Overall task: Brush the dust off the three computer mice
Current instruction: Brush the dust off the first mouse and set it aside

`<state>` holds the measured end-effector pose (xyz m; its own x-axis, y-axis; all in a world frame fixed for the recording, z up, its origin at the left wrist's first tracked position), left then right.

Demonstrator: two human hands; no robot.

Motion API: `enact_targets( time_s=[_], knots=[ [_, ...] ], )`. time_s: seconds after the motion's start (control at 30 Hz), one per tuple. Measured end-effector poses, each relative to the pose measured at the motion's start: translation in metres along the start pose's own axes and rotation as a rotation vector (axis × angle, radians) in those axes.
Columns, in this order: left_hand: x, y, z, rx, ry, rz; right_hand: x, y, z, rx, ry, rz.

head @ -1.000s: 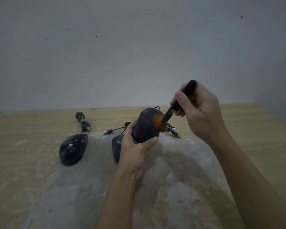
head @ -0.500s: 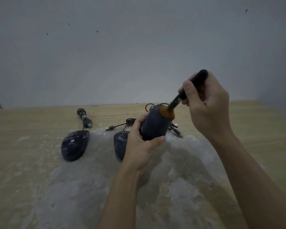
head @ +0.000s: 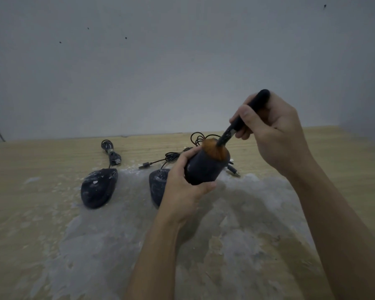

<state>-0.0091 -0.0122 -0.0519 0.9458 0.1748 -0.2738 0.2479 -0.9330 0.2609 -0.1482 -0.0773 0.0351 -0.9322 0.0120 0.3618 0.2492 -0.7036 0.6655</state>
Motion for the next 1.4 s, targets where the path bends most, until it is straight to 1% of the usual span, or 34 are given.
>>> enact_targets(
  time_s=[0.07, 0.13, 0.17, 0.2, 0.23, 0.27, 0.3, 0.33, 0.4, 0.43, 0.47, 0.53, 0.57, 0.63, 0.67, 0.7, 0.77, 0.8, 0.9, 1.0, 1.03, 1.13, 1.17, 1.27, 1.3, 1.4],
  knots=[
    [0.0, -0.001, 0.0, 0.0, 0.046, 0.019, 0.002, 0.001, -0.002, -0.001, -0.06, -0.116],
    [-0.002, -0.001, -0.001, -0.008, 0.101, 0.028, 0.006, 0.001, 0.002, 0.004, 0.0, -0.246],
    [-0.003, -0.001, -0.001, -0.016, 0.13, 0.026, 0.009, 0.002, 0.005, 0.011, 0.066, -0.272],
    [-0.003, 0.0, -0.001, -0.024, 0.151, 0.021, 0.012, 0.003, 0.007, 0.017, 0.137, -0.25],
    [-0.003, 0.0, -0.001, -0.025, 0.162, 0.013, 0.011, 0.004, 0.007, 0.006, 0.195, -0.181],
    [-0.003, 0.001, -0.001, -0.026, 0.163, 0.003, 0.009, 0.004, 0.005, -0.018, 0.214, -0.097],
    [-0.002, 0.001, 0.0, -0.032, 0.164, -0.001, 0.006, 0.004, 0.0, -0.043, 0.177, -0.052],
    [-0.002, 0.001, 0.001, -0.041, 0.173, 0.002, 0.005, 0.003, -0.005, -0.064, 0.097, -0.067],
    [-0.002, -0.001, 0.002, -0.054, 0.192, 0.024, 0.006, 0.002, -0.011, -0.069, -0.062, -0.181],
    [-0.003, -0.001, 0.002, -0.055, 0.195, 0.03, 0.009, 0.002, -0.012, -0.057, -0.061, -0.207],
    [-0.003, -0.001, 0.001, -0.058, 0.199, 0.03, 0.01, 0.003, -0.012, -0.046, -0.005, -0.189],
    [-0.002, 0.0, 0.0, -0.064, 0.22, 0.012, 0.01, 0.003, -0.01, -0.054, 0.145, -0.056],
    [-0.001, 0.0, 0.0, -0.066, 0.23, 0.006, 0.01, 0.003, -0.011, -0.049, 0.139, -0.026],
    [-0.001, -0.001, 0.0, -0.071, 0.232, 0.006, 0.011, 0.003, -0.01, -0.023, 0.004, -0.084],
    [-0.001, -0.002, 0.0, -0.073, 0.227, 0.007, 0.012, 0.002, -0.01, -0.016, -0.01, -0.12],
    [-0.001, -0.002, -0.001, -0.075, 0.222, 0.007, 0.012, 0.002, -0.009, -0.019, 0.041, -0.118],
    [-0.001, -0.002, -0.003, -0.078, 0.206, 0.003, 0.012, 0.002, -0.008, -0.047, 0.181, -0.036],
    [-0.001, -0.002, -0.004, -0.076, 0.192, 0.001, 0.011, 0.002, -0.008, -0.052, 0.188, -0.021],
    [-0.001, -0.002, -0.004, -0.061, 0.139, -0.009, 0.008, 0.001, -0.01, -0.024, 0.089, -0.091],
    [0.001, -0.001, -0.006, -0.083, 0.099, -0.007, 0.004, 0.001, -0.01, -0.047, 0.183, -0.013],
    [0.001, -0.001, -0.006, -0.085, 0.093, -0.005, 0.004, 0.001, -0.009, -0.05, 0.173, -0.017],
    [-0.001, -0.001, -0.007, -0.07, 0.082, 0.001, 0.005, 0.0, -0.009, -0.019, 0.087, -0.138],
    [-0.001, -0.001, -0.007, -0.068, 0.074, -0.004, 0.004, 0.0, -0.009, -0.01, 0.105, -0.137],
    [0.0, 0.0, -0.006, -0.074, 0.026, -0.031, 0.005, 0.0, -0.008, -0.025, 0.152, -0.027],
    [0.001, 0.0, -0.006, -0.073, 0.012, -0.037, 0.006, 0.0, -0.008, -0.026, 0.114, -0.035],
    [-0.001, 0.002, -0.004, -0.061, -0.013, -0.044, 0.007, 0.0, -0.007, 0.026, 0.033, -0.143]
  ],
)
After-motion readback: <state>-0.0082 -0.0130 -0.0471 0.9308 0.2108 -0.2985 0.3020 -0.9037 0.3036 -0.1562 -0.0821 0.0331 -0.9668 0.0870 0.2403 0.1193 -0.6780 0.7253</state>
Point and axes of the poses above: each hand's wrist, its own y-axis towards the middle knuckle, its own x-axis out of the back of the hand, z = x × y, the point moved 2 cm from there along y, towards the middle knuckle, and after that the axes turned 15 degrees about -y, right-handed, at the moved point
